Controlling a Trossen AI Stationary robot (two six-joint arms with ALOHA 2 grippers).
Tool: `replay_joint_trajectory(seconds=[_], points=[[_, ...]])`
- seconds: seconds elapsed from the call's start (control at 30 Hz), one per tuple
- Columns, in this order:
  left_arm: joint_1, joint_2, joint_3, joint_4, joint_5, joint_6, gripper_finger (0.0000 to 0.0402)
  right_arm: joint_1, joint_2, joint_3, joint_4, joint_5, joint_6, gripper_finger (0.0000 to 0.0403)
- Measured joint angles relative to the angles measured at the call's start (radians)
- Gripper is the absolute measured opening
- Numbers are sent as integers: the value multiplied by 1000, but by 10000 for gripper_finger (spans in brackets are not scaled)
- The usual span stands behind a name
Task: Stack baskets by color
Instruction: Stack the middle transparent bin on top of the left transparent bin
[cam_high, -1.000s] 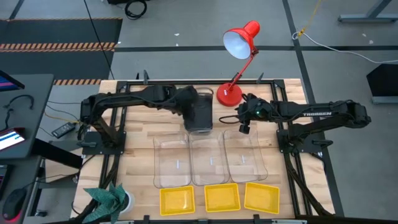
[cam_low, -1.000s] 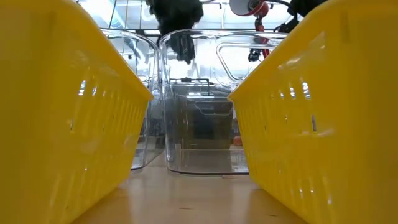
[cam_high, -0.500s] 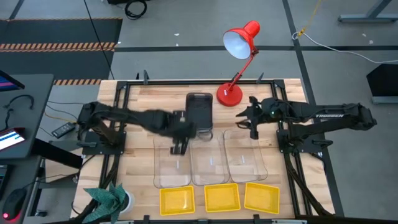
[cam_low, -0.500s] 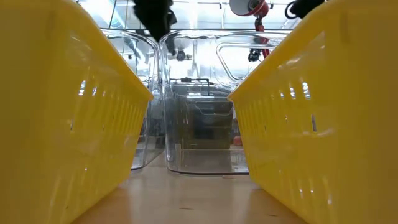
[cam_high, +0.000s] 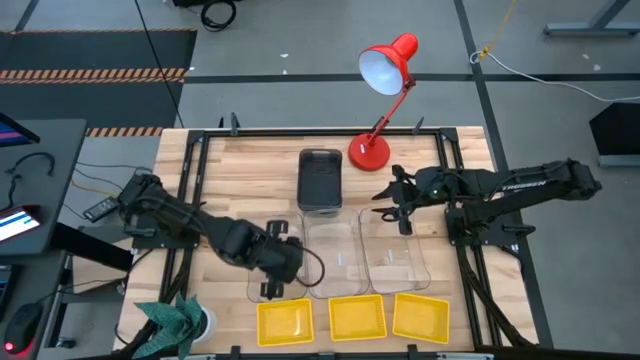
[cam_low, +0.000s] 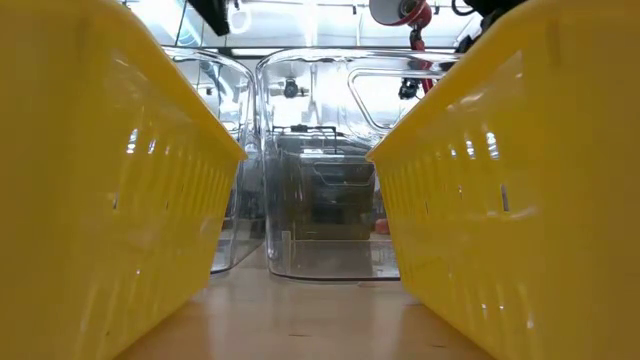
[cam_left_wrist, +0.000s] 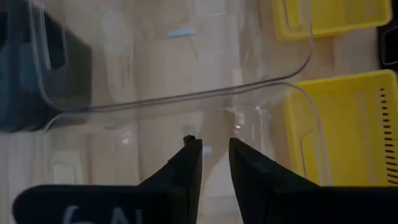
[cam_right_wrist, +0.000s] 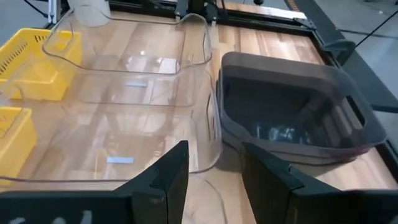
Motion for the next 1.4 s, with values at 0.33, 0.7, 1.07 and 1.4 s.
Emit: replay_joint_trajectory(seconds=[0.33, 0.7, 1.07, 1.4], points=[[-84, 2, 0, 15, -61, -150, 98, 107, 47, 16, 18, 150, 77, 148], [-68, 69, 12, 227, -84, -161, 99, 158, 58, 44, 7, 188, 26, 148], [-31, 302, 261, 228, -33, -74, 108, 158, 30, 45, -88, 295, 67, 148], [-34, 420, 412, 213, -24, -39, 135, 158, 17, 45, -202, 319, 124, 148]])
